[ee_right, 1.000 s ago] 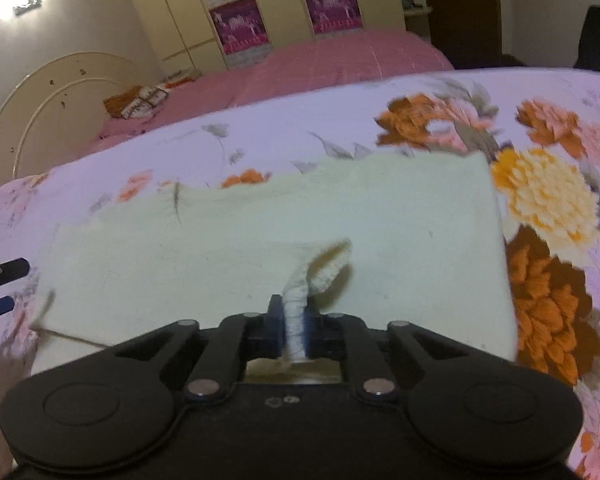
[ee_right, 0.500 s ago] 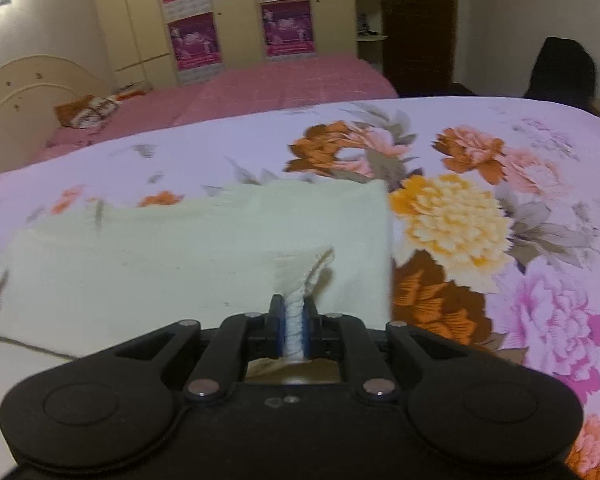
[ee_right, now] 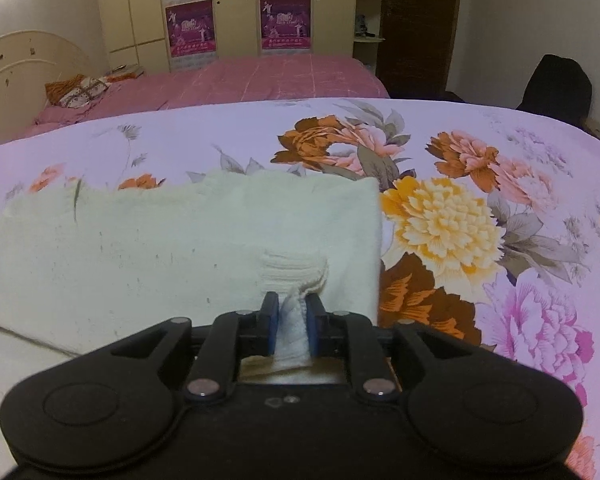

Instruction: Fold small clothes

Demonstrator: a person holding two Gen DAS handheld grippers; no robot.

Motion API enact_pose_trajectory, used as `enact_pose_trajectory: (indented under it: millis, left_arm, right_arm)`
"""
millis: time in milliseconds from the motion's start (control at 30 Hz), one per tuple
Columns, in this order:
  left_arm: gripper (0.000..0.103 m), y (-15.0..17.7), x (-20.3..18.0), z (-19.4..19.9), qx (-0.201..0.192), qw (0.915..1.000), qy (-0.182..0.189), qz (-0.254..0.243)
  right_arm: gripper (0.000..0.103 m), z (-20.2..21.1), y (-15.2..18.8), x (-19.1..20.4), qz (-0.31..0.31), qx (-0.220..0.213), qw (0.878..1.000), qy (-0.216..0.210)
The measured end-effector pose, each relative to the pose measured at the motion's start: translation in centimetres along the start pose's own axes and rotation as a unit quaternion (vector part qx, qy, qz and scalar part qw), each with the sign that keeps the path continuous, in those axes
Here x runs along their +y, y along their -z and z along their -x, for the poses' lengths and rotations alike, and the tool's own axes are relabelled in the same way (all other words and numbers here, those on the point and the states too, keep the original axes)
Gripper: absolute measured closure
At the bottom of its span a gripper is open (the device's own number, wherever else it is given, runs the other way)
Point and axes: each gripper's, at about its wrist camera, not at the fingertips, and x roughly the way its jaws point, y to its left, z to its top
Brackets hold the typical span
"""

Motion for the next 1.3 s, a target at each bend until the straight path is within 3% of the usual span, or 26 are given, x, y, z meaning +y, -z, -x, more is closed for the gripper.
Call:
enact_pose_trajectory:
  millis: [100,200,333,467,600,667,700,733,867,1000,1100,1167,1300]
  left_arm:
    - [0.091,0.2,-0.8,3.1,-0.02,0.9992,0.024,-0.023]
    - [0.091,1.8,-2.4,5.3,-0.011,0.9969,0.05,-0.059]
    - [0.091,4.7,-2.8,4.7,0.031,0.9956,0.031,-0.082]
    - [0.091,4.7,-2.3,6.1,0.028,0.996,0.022,-0.082]
    - [0.089,5.2,-3.0,10.1,0.035,0.9922,0.046,-0.11]
    - [0.068,6.3,-3.2,12.1,0.043,0.9905,0.051,-0.12]
    - [0.034,7.3,-3.2,13.4,0.046,0.9904,0.052,-0.12]
    - [0.017,8.3,-3.2,14.4,0.046,0.9903,0.05,-0.122]
    - [0.017,12.8,-3.9,17.5,0.055,0.9847,0.046,-0.159]
    - [0.017,16.1,-4.8,18.8,0.073,0.9838,0.044,-0.158]
    - [0.017,18.0,-5.8,18.3,0.083,0.9794,0.018,-0.183]
    - [0.017,18.5,-6.2,19.2,0.082,0.9784,0.012,-0.19]
    - [0.017,18.6,-6.5,21.4,0.079,0.9801,0.035,-0.178]
  right_arm:
    - [0.081,1.6,-0.5,-0.3,-0.018,-0.02,1.0,0.001]
    - [0.08,3.2,-0.6,0.9,-0.009,-0.043,0.999,-0.031]
    - [0.082,2.2,0.6,3.2,0.023,-0.012,0.998,-0.056]
    - [0.082,1.5,1.5,2.1,0.015,0.009,0.999,-0.05]
    - [0.076,4.6,1.4,0.9,-0.004,0.004,0.997,-0.072]
    - [0.063,6.7,2.3,0.8,0.002,-0.004,0.996,-0.088]
    - [0.06,7.6,2.8,0.7,0.002,-0.007,0.995,-0.096]
    - [0.056,8.4,3.3,0.7,0.003,-0.006,0.994,-0.106]
    - [0.055,11.3,6.5,1.2,0.02,0.012,0.991,-0.134]
    - [0.055,12.6,9.7,2.2,0.028,0.037,0.986,-0.16]
    - [0.055,12.5,11.4,3.0,0.044,0.053,0.985,-0.157]
    - [0.055,12.2,12.5,3.3,0.058,0.067,0.986,-0.144]
    - [0.052,14.4,12.5,3.1,0.048,0.046,0.986,-0.151]
